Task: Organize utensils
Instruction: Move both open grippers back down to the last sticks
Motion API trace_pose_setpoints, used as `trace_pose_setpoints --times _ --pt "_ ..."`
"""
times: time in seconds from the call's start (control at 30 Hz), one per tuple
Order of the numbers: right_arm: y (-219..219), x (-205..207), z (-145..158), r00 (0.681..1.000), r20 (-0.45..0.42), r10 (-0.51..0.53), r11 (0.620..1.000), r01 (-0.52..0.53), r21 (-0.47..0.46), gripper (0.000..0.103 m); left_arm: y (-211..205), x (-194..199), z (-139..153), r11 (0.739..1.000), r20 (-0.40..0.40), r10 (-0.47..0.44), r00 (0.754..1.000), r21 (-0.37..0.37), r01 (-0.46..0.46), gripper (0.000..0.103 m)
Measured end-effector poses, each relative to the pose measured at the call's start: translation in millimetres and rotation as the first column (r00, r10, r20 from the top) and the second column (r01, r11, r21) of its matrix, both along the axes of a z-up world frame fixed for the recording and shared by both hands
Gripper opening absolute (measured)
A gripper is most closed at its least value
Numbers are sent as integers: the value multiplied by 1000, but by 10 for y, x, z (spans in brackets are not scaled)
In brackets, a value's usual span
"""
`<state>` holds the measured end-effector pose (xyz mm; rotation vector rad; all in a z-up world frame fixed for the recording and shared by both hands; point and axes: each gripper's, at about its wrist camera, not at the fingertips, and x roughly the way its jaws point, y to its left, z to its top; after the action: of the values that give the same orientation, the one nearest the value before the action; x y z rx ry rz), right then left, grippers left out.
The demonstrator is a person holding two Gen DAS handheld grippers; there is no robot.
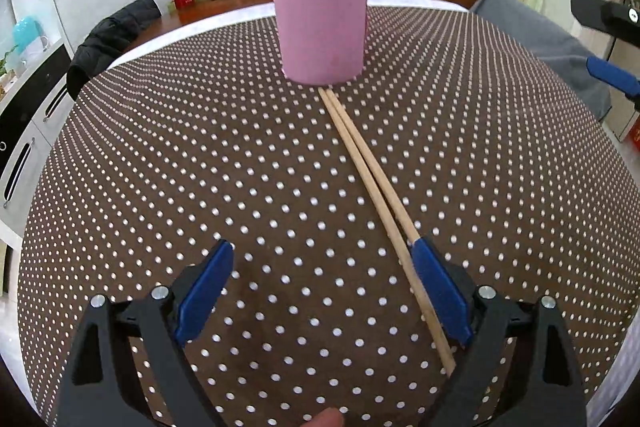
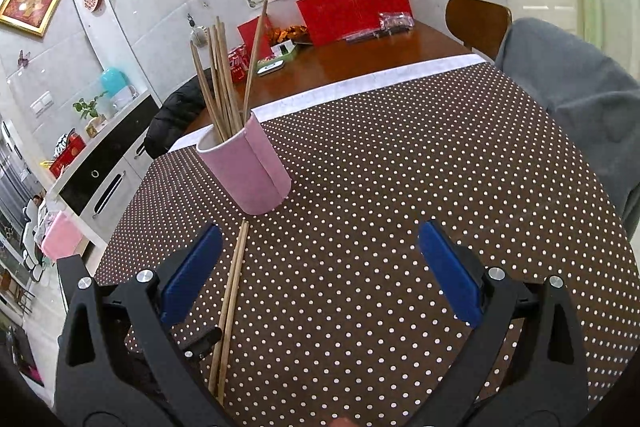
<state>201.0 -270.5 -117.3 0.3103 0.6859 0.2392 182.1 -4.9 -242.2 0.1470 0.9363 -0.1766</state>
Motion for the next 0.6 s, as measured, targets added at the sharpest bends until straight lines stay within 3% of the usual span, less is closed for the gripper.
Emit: trace_pose_setpoints --times 0.27,0.47,0.6 --pt "74 34 -122 998 -46 42 999 -43 -15 97 74 30 -72 999 5 28 1000 18 -28 91" --pt "470 94 -406 970 -164 182 979 -195 -68 97 277 68 -59 998 7 51 999 33 -51 91" --pt "767 58 -535 944 -195 267 953 -289 -96 97 401 84 -48 998 11 53 999 29 -53 91"
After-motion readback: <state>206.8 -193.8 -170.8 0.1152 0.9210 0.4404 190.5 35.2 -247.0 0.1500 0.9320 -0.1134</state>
